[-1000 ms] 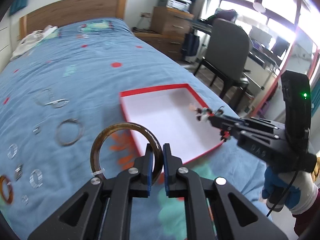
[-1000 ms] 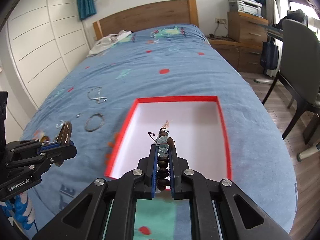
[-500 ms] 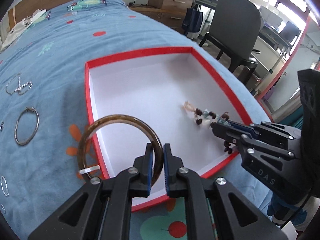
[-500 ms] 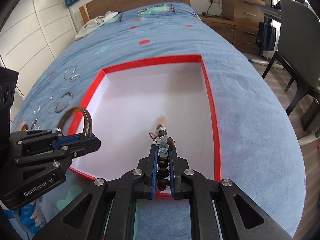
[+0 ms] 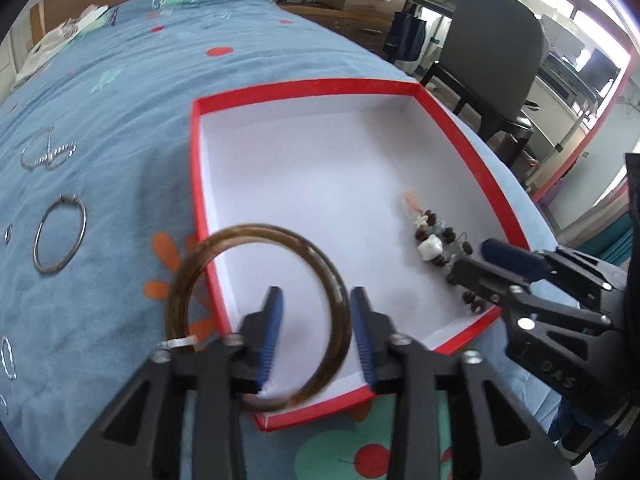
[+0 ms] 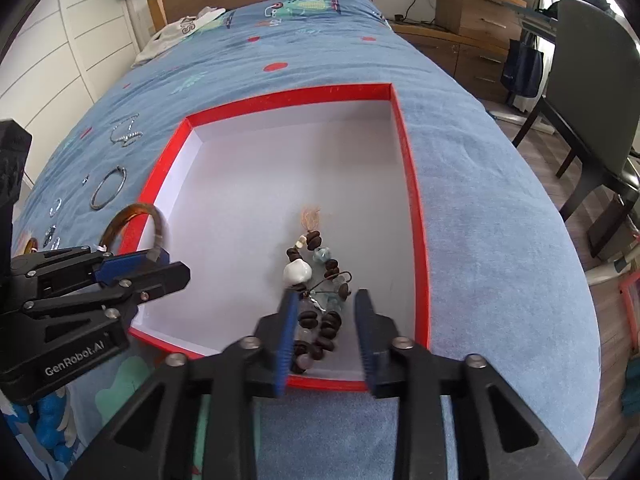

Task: Organize jewelry
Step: 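Open the right tool to drop the beaded bracelet while the left tool releases the bangle into the box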

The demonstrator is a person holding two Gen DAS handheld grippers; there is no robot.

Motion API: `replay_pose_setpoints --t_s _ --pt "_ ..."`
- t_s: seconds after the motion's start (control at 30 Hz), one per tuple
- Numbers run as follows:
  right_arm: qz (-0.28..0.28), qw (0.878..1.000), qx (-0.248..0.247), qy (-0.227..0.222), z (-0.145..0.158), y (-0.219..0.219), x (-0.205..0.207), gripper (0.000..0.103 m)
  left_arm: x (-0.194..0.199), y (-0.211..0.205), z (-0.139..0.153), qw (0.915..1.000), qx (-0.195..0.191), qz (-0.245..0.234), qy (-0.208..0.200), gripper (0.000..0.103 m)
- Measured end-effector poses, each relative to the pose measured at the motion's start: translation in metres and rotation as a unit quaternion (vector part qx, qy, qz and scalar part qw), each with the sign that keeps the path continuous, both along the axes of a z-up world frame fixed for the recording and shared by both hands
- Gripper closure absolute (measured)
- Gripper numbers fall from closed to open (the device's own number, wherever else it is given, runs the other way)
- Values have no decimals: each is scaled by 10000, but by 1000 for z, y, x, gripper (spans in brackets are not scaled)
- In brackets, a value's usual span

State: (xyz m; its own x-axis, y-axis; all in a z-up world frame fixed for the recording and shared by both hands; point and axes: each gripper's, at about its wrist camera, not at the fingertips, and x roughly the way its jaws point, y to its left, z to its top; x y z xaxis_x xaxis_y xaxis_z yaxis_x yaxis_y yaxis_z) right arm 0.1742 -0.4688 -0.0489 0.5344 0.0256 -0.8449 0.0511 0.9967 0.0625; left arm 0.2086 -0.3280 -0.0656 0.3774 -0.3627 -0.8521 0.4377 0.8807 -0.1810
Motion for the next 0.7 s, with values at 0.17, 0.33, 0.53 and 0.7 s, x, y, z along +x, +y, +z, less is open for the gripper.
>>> replay_pose_setpoints --t_s 0.17,0.33,0.53,0.7 --pt "-87 9999 18 -146 14 -2 -11 58 -9 8 7 9999 -160 -28 -21 68" --pt "-302 9989 26 -347 31 -6 -29 50 -18 17 19 9987 -502 -37 -5 65" --pt "-461 9978 -20 -472 49 -5 -50 48 -21 20 41 9972 -731 -92 -139 62" --pt "-508 9966 -49 -640 67 2 -67 46 -34 31 66 9935 -1013 -159 -490 62"
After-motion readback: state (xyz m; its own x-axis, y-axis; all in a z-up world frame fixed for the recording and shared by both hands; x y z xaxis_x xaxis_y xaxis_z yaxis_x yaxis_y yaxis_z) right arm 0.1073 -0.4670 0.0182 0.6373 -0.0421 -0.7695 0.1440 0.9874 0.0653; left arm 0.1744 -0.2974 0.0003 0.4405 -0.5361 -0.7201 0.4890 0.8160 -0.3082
